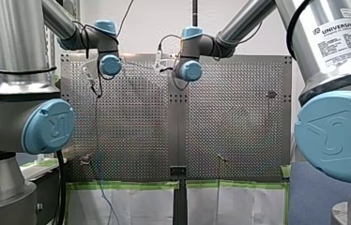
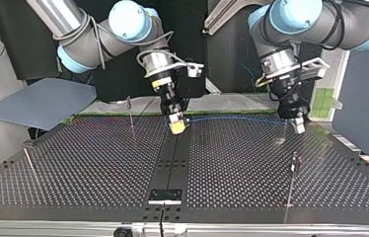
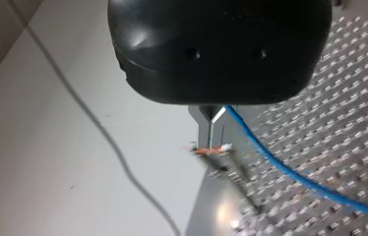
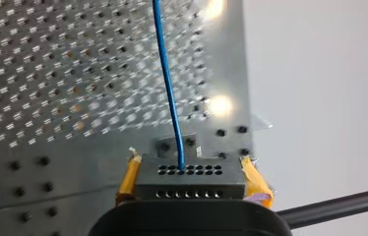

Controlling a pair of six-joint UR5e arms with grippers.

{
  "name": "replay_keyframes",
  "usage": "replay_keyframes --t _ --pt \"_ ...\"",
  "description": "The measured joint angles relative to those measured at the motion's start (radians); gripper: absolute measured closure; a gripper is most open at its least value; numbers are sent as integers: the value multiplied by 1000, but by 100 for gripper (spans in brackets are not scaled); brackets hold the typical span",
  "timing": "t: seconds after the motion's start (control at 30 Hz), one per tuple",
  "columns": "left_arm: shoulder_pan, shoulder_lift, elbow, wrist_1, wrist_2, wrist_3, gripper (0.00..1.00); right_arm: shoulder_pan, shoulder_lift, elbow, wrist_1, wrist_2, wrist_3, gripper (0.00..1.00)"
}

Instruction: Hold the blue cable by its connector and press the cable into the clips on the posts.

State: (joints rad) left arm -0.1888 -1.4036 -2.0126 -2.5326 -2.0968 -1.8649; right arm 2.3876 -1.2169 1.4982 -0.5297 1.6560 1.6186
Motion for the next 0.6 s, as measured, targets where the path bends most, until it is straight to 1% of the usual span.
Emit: replay_keyframes --t 0.1,0.23,0.3,0.4,0.5,0.6 --pt "17 26 9 -26 10 -1 100 1 1 -28 4 -2 2 100" --pt "28 46 23 -58 35 3 100 1 2 -52 5 -15 3 100" --pt "32 40 32 -78 52 5 100 2 2 -60 5 -20 3 100" --pt "37 20 40 -106 67 8 100 2 3 -71 5 -24 3 100" --pt "42 1 43 -137 73 10 100 3 4 -79 5 -25 3 100" --pt "48 5 43 -166 78 11 100 3 9 -91 5 -25 4 100"
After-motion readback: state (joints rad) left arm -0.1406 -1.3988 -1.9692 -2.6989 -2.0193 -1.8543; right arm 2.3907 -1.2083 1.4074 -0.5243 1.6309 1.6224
